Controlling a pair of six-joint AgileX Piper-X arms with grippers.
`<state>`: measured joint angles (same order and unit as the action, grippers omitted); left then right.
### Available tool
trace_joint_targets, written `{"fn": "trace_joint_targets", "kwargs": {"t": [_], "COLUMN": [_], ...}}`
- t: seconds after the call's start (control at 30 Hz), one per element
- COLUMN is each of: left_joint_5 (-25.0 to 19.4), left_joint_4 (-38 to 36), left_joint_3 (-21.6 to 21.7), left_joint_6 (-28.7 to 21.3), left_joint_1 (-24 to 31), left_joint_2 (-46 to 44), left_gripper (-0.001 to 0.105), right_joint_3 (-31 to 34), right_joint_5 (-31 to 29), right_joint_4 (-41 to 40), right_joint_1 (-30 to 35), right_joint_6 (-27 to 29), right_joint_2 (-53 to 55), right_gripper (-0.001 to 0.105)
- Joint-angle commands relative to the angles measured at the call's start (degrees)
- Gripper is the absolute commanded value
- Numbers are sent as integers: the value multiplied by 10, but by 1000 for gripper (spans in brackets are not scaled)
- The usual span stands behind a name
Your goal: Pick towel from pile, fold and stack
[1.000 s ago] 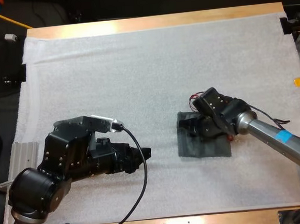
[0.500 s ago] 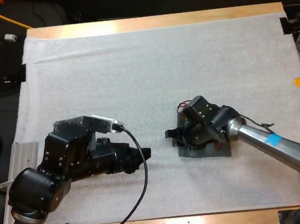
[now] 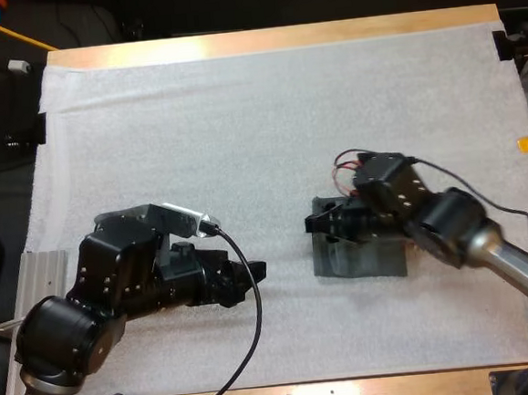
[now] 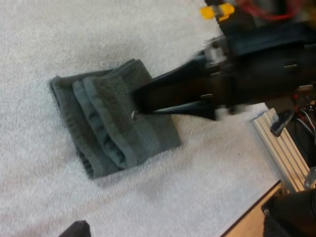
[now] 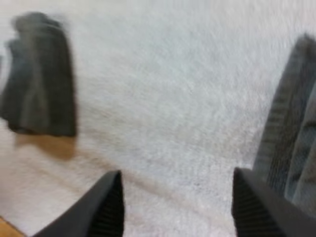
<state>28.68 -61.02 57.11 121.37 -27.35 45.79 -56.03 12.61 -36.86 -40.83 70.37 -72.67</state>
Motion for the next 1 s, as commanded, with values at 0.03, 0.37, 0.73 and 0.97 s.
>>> {"fn": "trace_joint_targets", "kwargs": {"t": [0.03,0.37,0.73,0.97], "left_joint_5": [7,7,7,13], "left_joint_4": [16,38,122,189], "left_joint_3": [-7,-25,-25,-25], "left_joint_6": [-1,0,1,1], "left_joint_1": [0,0,0,0], "left_joint_2": [0,41,171,277], "left_gripper": [66,66,66,66], "right_joint_3": [-5,-5,-5,-5], "right_joint_5": [-2,-41,-77,-77], "right_joint_4": [-20,-126,-205,-223], "right_joint_1": [-1,-1,-1,-1], "right_joint_6": [24,49,49,49], "right_joint_2": [33,193,320,354], "right_gripper": [64,80,80,80]}}
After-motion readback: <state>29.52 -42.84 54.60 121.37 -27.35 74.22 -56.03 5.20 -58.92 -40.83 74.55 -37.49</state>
